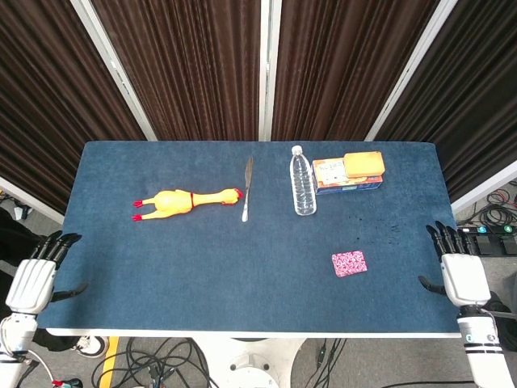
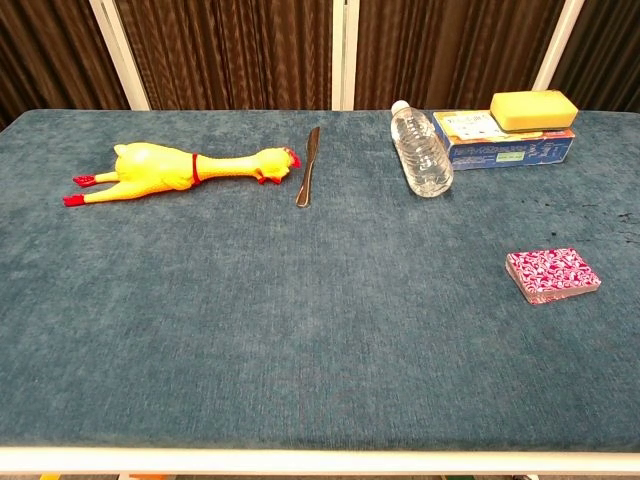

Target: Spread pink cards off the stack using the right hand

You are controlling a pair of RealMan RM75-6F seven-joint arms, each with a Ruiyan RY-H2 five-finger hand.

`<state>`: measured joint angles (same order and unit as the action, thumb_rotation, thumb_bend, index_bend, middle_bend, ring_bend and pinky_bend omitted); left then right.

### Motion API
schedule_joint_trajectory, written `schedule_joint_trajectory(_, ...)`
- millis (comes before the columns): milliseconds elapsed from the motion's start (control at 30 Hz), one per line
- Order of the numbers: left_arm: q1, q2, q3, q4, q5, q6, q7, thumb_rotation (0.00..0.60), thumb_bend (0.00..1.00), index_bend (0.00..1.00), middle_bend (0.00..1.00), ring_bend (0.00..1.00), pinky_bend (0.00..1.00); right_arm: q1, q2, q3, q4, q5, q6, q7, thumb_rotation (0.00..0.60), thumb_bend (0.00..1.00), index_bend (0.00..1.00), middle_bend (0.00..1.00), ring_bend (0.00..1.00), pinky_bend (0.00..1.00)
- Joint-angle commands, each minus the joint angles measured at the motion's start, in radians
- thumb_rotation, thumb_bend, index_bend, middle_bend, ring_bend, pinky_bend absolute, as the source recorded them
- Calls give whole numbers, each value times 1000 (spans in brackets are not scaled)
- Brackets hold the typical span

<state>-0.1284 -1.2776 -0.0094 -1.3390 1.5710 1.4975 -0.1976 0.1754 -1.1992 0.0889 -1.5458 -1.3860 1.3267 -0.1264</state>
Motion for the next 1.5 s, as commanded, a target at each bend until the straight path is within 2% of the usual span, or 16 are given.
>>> schedule_joint_trajectory(33,2,-6,1,5,-6,-5,-2,600,31,164,155,63,177,19,30,-2,-39,-27,-12,-28,600,74,0,20,9,27)
schedule_joint_trajectory(67,1,-7,1,4,-9,-9,-2,600,31,164,155,63,177,25,38,0,-50,-36,-13,-32,600,75,0,33,45,85)
schedule_joint_trajectory(100,-1,-8,1,4,-9,-12,-1,600,31,164,155,63,177,31,42,4,-57,-40,-13,-40,600,77,0,57,149,228)
schedule_joint_trajectory(133,-2,-9,0,4,-8,-12,1,600,31,164,155,63,178,38,45,8,-61,-45,-14,-49,600,80,0,76,233,329)
schedule_joint_trajectory(167,-3,-9,-1,3,-6,-11,4,600,31,164,155,63,177,49,48,11,-67,-48,-25,-56,600,87,0,144,465,586)
schedule_joint_trajectory(200,-3,-10,-1,3,-6,-11,4,600,31,164,155,63,177,58,50,11,-73,-47,-39,-57,600,94,0,210,636,762)
schedule_joint_trajectory(267,-4,-9,0,4,-7,-14,4,600,30,164,155,63,177,81,50,10,-80,-43,-82,-61,600,100,19,299,782,896)
schedule_joint_trajectory(400,-1,-9,3,8,-12,-19,-2,600,31,163,155,63,177,119,21,5,-67,-33,-140,-101,600,101,158,334,841,925)
schedule_joint_trajectory(467,-1,-9,4,11,-14,-21,-5,600,30,163,155,63,177,136,3,1,-64,-29,-162,-141,600,101,187,330,842,925)
schedule_joint_trajectory(767,5,-10,4,25,-20,-22,-27,600,31,164,155,64,177,224,-56,2,-112,90,-282,-425,600,94,193,296,838,925)
schedule_joint_trajectory(967,5,-12,4,36,-24,-26,-38,600,30,164,155,63,177,277,-100,-4,-108,203,-349,-542,600,85,197,285,838,924)
schedule_joint_trajectory(1500,11,-15,1,64,-32,-25,-73,600,31,163,155,64,177,344,-215,-21,-27,282,-359,-586,600,85,240,287,832,916)
